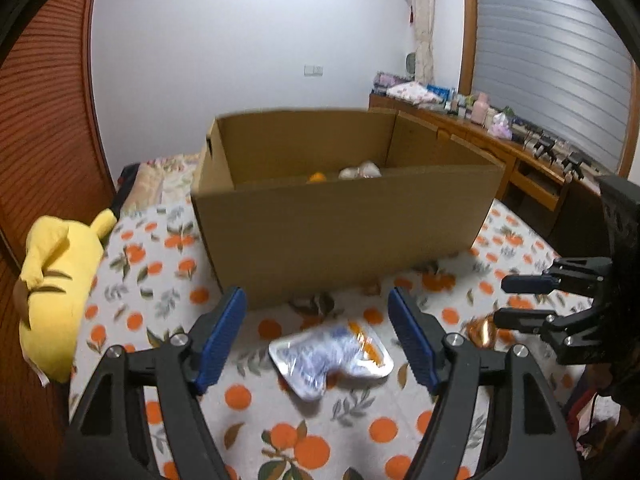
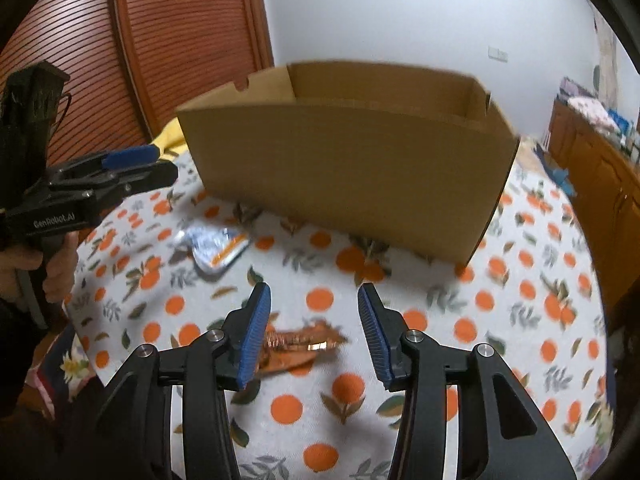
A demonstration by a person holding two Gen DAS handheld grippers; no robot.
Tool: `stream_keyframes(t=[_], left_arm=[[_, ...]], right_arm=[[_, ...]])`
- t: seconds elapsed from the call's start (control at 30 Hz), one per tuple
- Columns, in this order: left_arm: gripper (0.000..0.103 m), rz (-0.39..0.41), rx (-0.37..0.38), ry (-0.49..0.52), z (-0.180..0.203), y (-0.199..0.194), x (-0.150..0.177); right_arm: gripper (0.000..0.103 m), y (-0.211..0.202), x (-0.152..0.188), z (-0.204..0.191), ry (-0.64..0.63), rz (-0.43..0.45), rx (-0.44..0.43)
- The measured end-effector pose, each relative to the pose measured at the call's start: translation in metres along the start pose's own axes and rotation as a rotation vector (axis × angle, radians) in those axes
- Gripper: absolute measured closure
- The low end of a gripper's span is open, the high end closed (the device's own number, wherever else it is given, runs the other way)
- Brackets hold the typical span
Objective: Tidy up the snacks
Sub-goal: 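Move both open grippers down to the snacks lying beside the box, then close the left gripper on the white-blue pouch while the right grasps the copper-wrapped bar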
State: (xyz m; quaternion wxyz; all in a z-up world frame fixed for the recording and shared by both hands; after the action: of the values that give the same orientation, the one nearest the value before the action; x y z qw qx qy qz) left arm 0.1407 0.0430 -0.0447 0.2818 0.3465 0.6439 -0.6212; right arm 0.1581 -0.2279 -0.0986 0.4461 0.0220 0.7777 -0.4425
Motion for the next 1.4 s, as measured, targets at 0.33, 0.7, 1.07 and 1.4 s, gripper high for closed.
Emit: stream_keyframes(t=[0.33, 0.7, 1.07, 1.4], left_arm=[[0.029, -0.043, -0.019, -0.015, -0.003, 0.015, 0.022], [0.029, -0.082, -0.016, -0.025, -0.001, 0.028, 0.028], [0.029, -0.145, -0.019, -0.008, 0.002, 0.042, 0.031], [0.028, -0.237, -0.006, -0.009, 0.008, 0.063, 0.034]], right_arm=[[0.057, 0.016, 0.014, -0.003, 0.027, -0.033, 0.002], [0.053, 0.025, 0.031, -0.007, 0.015, -0.058, 0.023], [0.061, 0.025, 0.037, -0.016, -0.045, -0.039, 0.072], [0.061, 0.027, 0.037, -0.015, -0.057, -0.035, 0.077]])
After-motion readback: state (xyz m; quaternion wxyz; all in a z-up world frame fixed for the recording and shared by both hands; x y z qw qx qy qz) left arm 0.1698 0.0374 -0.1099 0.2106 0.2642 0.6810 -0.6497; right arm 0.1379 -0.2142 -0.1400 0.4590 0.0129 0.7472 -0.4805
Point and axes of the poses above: each gripper's, at about its wrist camera, not at the fingertips, and y roughly the way its jaws point, z to its right, x to its underside, the point moved 1 cm from there along y, roughly the way its jaws point, and after that the axes turned 12 degrees about -x, right-handed, at the moved point
